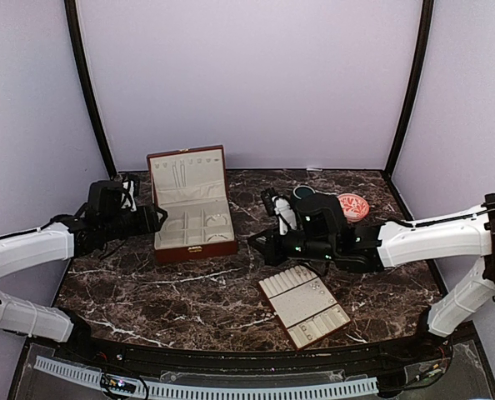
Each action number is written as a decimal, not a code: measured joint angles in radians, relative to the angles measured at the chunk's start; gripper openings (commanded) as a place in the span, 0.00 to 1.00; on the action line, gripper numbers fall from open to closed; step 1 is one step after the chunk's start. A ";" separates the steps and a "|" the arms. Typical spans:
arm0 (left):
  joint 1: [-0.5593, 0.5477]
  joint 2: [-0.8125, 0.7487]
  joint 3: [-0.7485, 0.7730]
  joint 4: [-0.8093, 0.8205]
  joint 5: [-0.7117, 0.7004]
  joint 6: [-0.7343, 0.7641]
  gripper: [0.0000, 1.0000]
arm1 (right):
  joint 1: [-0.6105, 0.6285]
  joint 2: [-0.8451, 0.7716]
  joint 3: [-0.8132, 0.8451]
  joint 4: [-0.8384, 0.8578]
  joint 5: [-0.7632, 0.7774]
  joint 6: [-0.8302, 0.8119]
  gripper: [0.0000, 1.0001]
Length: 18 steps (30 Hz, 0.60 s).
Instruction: Organize the mixed jewelry
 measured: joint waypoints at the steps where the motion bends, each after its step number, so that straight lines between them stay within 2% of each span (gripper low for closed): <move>1: 0.012 0.006 0.006 -0.016 -0.024 -0.008 0.69 | 0.000 -0.002 0.000 -0.001 0.004 0.002 0.00; 8: 0.063 0.209 0.106 -0.126 -0.099 -0.043 0.70 | -0.013 -0.018 0.014 -0.039 0.031 0.008 0.00; 12: 0.064 0.280 0.111 -0.144 -0.099 -0.055 0.56 | -0.023 -0.049 0.021 -0.048 0.042 0.006 0.00; 18: 0.064 0.305 0.111 -0.143 -0.081 -0.057 0.27 | -0.034 -0.084 0.045 -0.074 0.050 -0.007 0.00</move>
